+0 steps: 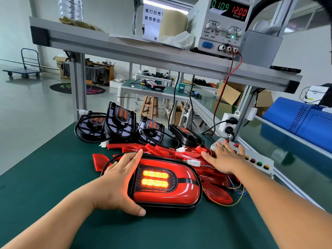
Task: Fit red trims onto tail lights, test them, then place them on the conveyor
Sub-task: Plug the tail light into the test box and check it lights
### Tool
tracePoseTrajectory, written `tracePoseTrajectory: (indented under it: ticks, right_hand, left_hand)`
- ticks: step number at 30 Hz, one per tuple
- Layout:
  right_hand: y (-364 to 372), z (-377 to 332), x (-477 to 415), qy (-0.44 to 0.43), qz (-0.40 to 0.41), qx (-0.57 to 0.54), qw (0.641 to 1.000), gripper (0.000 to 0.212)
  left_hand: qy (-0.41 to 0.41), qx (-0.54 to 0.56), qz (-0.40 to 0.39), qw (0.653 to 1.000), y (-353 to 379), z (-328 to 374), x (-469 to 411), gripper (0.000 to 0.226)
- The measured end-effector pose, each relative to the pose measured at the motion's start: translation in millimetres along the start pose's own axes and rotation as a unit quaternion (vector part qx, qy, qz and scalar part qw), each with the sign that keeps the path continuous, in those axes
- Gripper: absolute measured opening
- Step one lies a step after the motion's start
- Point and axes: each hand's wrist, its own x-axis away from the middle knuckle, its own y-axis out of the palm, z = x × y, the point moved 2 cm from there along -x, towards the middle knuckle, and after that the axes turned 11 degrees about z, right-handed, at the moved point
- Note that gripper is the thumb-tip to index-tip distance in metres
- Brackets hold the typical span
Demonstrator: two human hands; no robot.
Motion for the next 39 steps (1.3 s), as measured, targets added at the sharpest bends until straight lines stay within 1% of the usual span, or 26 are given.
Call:
tracePoseTrajectory:
  ticks: [7, 9, 11, 13, 14, 16, 17, 19, 22, 25, 27, 29, 31, 32, 35, 39]
  right_hand:
    - [1.9, -1.1, 1.5, 0.003, 0.005, -0.003, 1.0, 0.114]
    - [1.6, -0.7, 2.9, 0.001, 0.014, -0.006, 1.0, 0.107]
    - [-0.6, -0.2, 4.9, -0.01, 0.041, -0.023, 0.999, 0.091]
    - [-6.4, -2.9, 9.6, -0.017, 0.105, -0.059, 0.993, 0.06]
    - [-10.4, -5.8, 14.1, -0.016, 0.145, -0.073, 0.987, 0.048]
    - [-15.7, -15.7, 26.8, -0.025, 0.202, -0.087, 0.975, 0.036]
    - [-16.7, -20.3, 35.3, -0.037, 0.214, -0.088, 0.972, 0.034]
    - [-12.4, -32.4, 47.4, -0.052, 0.203, -0.097, 0.973, 0.036]
    - [-7.2, -40.9, 60.1, -0.038, 0.186, -0.155, 0.97, 0.042]
    - [-1.9, -46.0, 65.2, -0.048, 0.166, -0.192, 0.966, 0.04]
    - [0.3, -47.5, 67.1, -0.057, 0.174, -0.191, 0.964, 0.039]
    - [1.0, -47.6, 69.4, -0.063, 0.203, -0.194, 0.958, 0.036]
    - [0.2, -47.4, 71.5, -0.067, 0.239, -0.205, 0.947, 0.031]
    - [-0.5, -46.9, 72.2, -0.069, 0.253, -0.214, 0.941, 0.029]
    - [-2.1, -46.1, 73.0, -0.066, 0.28, -0.252, 0.924, 0.024]
    - [-5.4, -46.4, 75.1, -0.062, 0.313, -0.274, 0.907, 0.025]
  left_hand:
    - [-0.001, -0.025, -0.006, 1.0, 2.3, -1.3, -0.8, 0.155]
    - [-0.004, -0.032, -0.01, 0.999, 2.9, -0.6, -0.9, 0.154]
    - [-0.008, -0.037, -0.014, 0.999, 3.2, 0.6, -0.3, 0.153]
    - [-0.015, -0.044, -0.019, 0.999, 2.6, 1.4, 0.6, 0.154]
    - [-0.02, -0.046, -0.023, 0.998, 2.0, 1.8, 1.1, 0.154]
    - [-0.023, -0.055, -0.03, 0.998, 0.8, 1.5, 2.1, 0.156]
    - [-0.021, -0.063, -0.032, 0.997, 0.4, 3.3, 2.0, 0.158]
    - [-0.023, -0.063, -0.038, 0.997, 0.0, 3.7, 2.9, 0.159]
    - [-0.027, -0.048, -0.04, 0.998, -0.5, 7.3, 3.6, 0.156]
    - [-0.029, -0.051, -0.022, 0.998, -3.5, 10.1, 2.7, 0.147]
    - [-0.04, -0.044, 0.014, 0.998, -8.0, 13.4, -0.4, 0.134]
    - [-0.044, -0.025, 0.073, 0.996, -13.7, 20.1, -7.4, 0.105]
    - [-0.016, -0.053, 0.119, 0.991, -19.4, 32.8, -20.7, 0.076]
    - [0.004, -0.074, 0.124, 0.989, -21.0, 41.2, -29.6, 0.065]
    - [0.068, -0.119, 0.096, 0.986, -17.3, 74.3, -61.2, 0.054]
    - [0.117, -0.184, 0.041, 0.975, 8.7, 111.1, -98.9, 0.051]
